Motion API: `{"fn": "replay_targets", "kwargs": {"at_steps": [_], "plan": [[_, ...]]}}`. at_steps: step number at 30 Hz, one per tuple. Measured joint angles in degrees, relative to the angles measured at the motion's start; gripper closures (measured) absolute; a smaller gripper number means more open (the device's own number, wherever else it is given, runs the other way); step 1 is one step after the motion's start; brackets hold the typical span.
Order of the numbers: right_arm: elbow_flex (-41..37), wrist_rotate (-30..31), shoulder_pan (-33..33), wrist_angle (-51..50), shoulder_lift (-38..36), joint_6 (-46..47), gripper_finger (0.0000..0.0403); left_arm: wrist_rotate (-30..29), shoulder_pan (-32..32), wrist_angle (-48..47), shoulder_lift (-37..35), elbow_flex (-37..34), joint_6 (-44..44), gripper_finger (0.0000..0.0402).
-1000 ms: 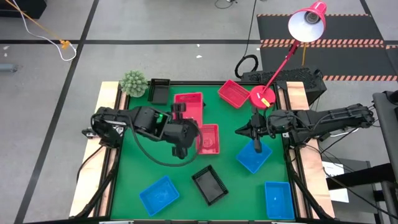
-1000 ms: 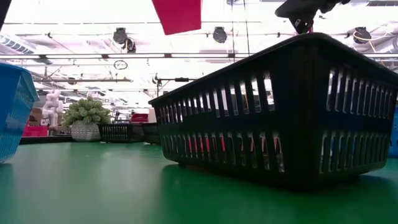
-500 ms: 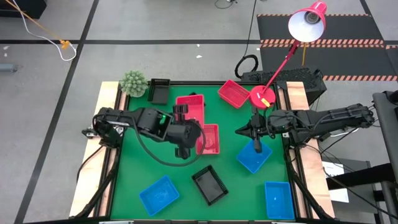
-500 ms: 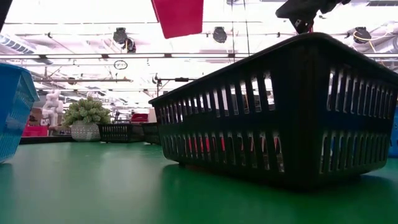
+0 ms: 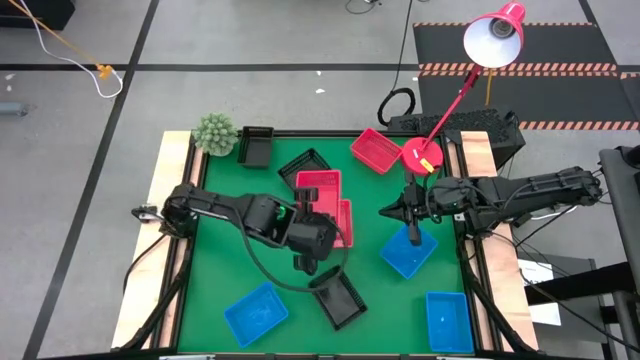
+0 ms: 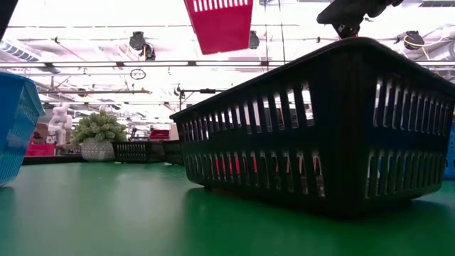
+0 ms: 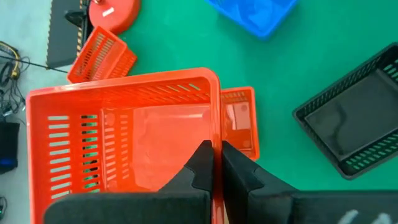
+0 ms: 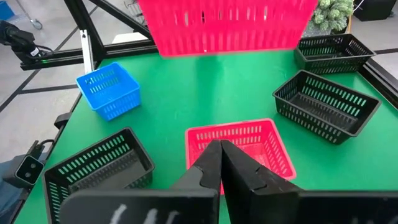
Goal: Stack baskets by color
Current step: Stack the bottom left red bin on the other bottom middle red bin
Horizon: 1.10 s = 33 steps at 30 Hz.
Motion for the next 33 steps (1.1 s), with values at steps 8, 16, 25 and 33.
{"fn": "replay_targets", "kwargs": {"at_steps": [8,16,25,33], "plan": [[-0.01,0.0,0.0,-0.65,-0.02,0.0,0.0403,-0.53,-0.23,0.18,4.67,-0.01,-1.21,0.0393],[-0.01,0.0,0.0,-1.13,-0.5,0.0,0.0403,-1.09,-0.24,2.09,8.65,-0.01,0.31,0.0394],[0.0,0.22,0.9,-5.41,-5.51,0.39,0.0403,-0.6,-0.24,4.52,11.29,-0.03,1.49,0.0394],[0.01,0.39,2.7,-6.27,-8.46,0.39,0.0403,-0.37,0.37,10.24,11.45,-5.83,1.55,0.0394]]}}
